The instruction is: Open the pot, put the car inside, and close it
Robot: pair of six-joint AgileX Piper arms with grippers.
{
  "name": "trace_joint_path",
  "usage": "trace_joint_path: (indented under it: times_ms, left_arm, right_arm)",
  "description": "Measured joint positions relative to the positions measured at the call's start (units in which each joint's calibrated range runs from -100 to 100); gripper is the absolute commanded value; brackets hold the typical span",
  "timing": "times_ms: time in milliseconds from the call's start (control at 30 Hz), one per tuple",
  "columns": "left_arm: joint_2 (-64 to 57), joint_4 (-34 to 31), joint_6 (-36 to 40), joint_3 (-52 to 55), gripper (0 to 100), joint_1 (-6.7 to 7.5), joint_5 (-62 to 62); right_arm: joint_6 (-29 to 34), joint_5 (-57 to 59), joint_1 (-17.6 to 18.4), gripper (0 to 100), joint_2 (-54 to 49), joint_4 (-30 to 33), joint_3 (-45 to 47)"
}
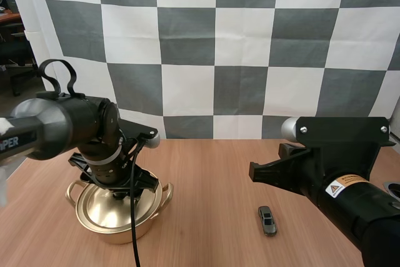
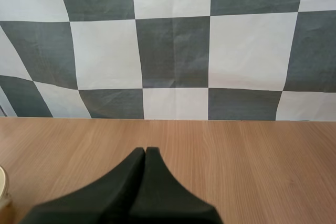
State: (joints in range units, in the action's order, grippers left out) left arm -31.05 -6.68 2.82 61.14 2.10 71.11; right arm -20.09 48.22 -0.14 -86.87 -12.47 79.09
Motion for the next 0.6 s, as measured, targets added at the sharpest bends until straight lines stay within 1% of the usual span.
trace_joint_path:
  times_ms: [233,267,300,333,367,400,433,500,600]
  left_arm:
    - [0.00,0.00,0.00,0.00,100,0.00,-0.17]
    - [0.00,0.00,0.00,0.00,95,0.00,-0.17]
    - [0.00,0.00,0.00,0.00,73,0.00,-0.17]
    - [0.00,0.00,0.00,0.00,41,0.00,-0.17]
    - [0.00,0.00,0.24,0.00,13,0.00,-0.17]
    - [0.00,0.00,0.64,0.00,2,0.00,0.11]
    - [0.00,-0.33,1.39,0.00,2,-0.20,0.23]
    - [0.00,-0.66,2.47,0.00,0,-0.66,-0.09]
    - [0.00,-0.80,3.25,0.00,0,-2.22,-0.17]
  right_arm:
    - [0.00,0.00,0.00,0,0.00,0.00,0.00]
    - [0.00,0.00,0.00,0,0.00,0.00,0.00]
    - [0.00,0.00,0.00,0,0.00,0.00,0.00]
    - [0.00,0.00,0.00,0,0.00,0.00,0.00]
    - [0.00,0.00,0.00,0,0.00,0.00,0.00]
    - [0.00,0.00,0.00,0,0.00,0.00,0.00]
    - [0.00,0.00,0.00,0,0.00,0.00,0.00]
    - [0.00,0.00,0.00,0,0.00,0.00,0.00]
    - [0.00,0.00,0.00,0,0.00,0.00,0.00]
